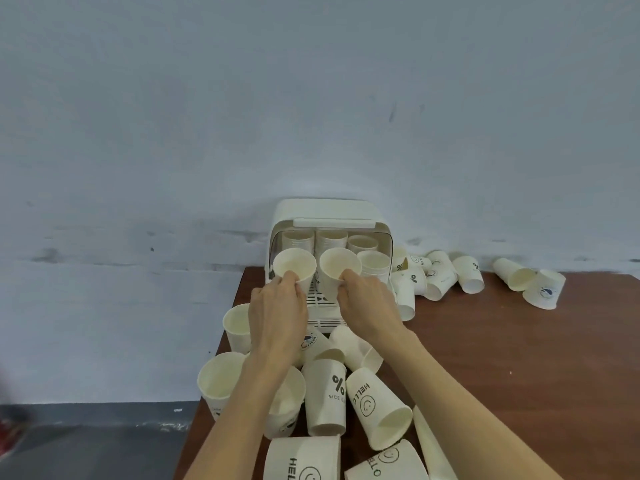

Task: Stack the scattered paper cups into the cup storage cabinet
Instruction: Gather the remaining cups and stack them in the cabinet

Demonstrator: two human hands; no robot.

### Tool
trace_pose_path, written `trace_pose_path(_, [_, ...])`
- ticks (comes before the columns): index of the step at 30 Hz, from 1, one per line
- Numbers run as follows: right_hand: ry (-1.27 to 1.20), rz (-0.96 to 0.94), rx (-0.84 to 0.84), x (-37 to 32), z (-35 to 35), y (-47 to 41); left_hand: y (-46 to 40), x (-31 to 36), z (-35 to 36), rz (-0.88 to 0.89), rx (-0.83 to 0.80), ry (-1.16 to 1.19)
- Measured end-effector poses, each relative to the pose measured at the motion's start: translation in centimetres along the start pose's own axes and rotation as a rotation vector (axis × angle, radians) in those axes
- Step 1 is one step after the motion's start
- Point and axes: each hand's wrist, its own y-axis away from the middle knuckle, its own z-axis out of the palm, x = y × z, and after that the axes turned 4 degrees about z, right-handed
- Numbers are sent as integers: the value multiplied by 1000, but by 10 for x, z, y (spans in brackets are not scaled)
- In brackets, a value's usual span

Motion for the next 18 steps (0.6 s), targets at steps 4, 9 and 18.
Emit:
trace_pose_path(4, [79,40,-101,4,17,-18,-23,-10,25,2,-103,-111])
trace_pose_path(9, [131,38,-182,8,33,-30,-39,-23,51,35,-214,-230])
trace_pose_path(18, [179,11,-262,13,46,-38,-37,-35,63,61,-427,-418])
